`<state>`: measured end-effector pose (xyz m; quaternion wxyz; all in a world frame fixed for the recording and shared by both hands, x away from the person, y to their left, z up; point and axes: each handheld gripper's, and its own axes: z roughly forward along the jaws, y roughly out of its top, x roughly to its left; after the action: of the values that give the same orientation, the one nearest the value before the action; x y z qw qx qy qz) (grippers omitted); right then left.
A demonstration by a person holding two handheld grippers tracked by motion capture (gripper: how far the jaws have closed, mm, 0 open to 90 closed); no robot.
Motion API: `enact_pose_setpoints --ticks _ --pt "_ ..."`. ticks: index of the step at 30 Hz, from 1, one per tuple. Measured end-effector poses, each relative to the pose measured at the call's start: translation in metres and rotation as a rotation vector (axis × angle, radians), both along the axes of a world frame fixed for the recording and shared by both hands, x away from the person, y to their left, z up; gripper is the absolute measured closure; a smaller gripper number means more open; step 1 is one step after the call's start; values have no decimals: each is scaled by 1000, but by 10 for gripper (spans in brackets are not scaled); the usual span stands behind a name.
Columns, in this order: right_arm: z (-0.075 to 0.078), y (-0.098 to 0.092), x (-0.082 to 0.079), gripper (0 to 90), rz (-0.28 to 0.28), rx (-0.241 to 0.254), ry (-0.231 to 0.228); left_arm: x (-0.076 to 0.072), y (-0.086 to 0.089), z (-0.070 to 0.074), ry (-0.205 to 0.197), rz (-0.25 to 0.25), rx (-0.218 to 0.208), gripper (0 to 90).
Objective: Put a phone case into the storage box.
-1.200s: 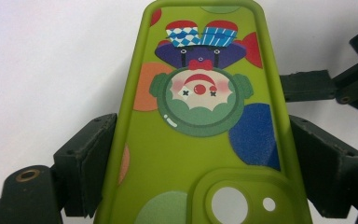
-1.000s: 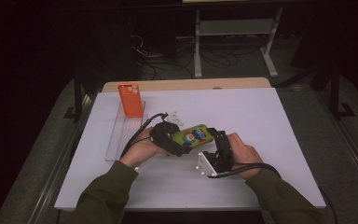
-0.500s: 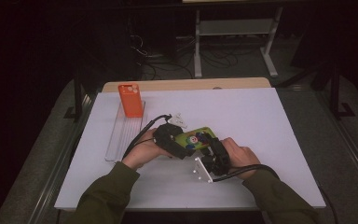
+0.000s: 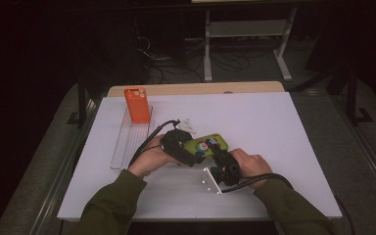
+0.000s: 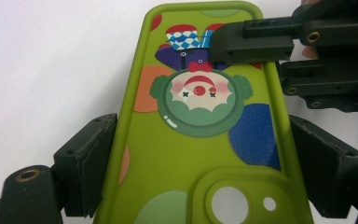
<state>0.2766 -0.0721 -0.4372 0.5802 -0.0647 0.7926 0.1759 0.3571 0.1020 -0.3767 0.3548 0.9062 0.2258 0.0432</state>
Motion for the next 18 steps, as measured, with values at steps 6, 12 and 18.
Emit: enact_pose_setpoints --ticks 6,12,18 --pt "-3 1 -2 761 -4 -9 -11 0 2 1 -10 -22 22 151" --pt "1 0 -2 764 3 2 -26 0 3 2 -10 -18 -42 136" --pt "2 -2 -1 764 -13 21 -8 -1 10 7 -4 -34 -80 0"
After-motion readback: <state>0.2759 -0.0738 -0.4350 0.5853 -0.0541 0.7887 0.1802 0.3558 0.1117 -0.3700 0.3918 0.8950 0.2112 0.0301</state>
